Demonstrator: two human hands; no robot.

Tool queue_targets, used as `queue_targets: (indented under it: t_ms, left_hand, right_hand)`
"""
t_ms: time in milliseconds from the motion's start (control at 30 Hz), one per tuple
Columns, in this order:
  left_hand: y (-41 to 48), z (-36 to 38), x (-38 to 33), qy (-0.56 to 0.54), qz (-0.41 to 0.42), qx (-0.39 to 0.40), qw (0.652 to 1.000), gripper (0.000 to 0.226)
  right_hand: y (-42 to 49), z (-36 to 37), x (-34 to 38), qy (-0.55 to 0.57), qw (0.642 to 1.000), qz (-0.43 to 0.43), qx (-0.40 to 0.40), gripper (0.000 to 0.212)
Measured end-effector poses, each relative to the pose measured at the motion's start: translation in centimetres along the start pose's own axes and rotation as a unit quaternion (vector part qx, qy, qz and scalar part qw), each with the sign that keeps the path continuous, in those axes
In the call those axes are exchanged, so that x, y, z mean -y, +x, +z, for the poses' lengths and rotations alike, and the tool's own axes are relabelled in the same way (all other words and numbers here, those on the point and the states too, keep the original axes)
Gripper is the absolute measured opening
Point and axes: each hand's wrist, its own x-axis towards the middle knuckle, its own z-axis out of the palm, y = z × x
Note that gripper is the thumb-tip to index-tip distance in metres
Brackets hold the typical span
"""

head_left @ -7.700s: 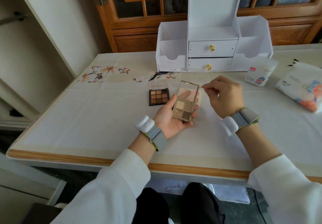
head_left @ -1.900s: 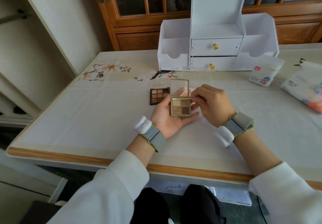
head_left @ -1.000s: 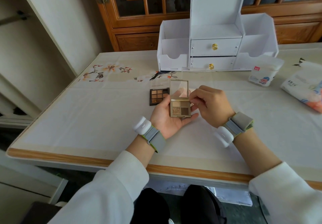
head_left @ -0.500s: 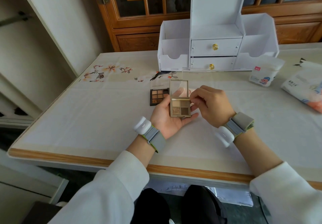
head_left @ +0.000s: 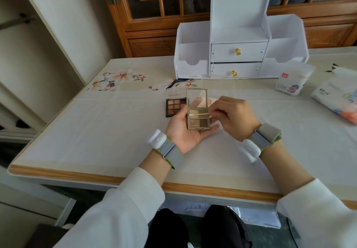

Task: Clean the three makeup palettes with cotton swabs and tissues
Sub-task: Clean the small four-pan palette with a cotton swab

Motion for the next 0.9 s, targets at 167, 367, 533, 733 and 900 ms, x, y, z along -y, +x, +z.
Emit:
queue_targets:
  t_ms: [167,367,533,733,900]
  left_hand:
    - [-0.06,0.15,-0.05,-0.012,0.005,-0.019,1.0,0.039]
    - [-0.18,0.19,-0.05,-0.015,0.001,-0.014,1.0,0.045]
    - [-0.23,0.13,-0.08,-0.013,-0.004,-0.004,1.0,0.053]
    - [-0.39,0.42,-0.06,-0.015,0.002,-0.016,1.0,0.04]
    - [-0.68,0.66,-0.19,-0.017,-0.003,-0.017,1.0,0.045]
  right_hand:
    - [-0.06,0.19,0.25,-0.021,1.0,0.009,-0.001,0.01]
    - [-0.1,0.15,0.23,-0.009,1.0,0.02,0.003,0.008]
    - [-0.14,-0.02,0.12,-0.01,0.999,0.013,0.029,0.008]
    - [-0.1,0.25,0.03,0.005,1.0,0.024,0.008,0.007]
    - [-0.13,0.12,-0.13,-0.012,1.0,0.002,0.024,0.009]
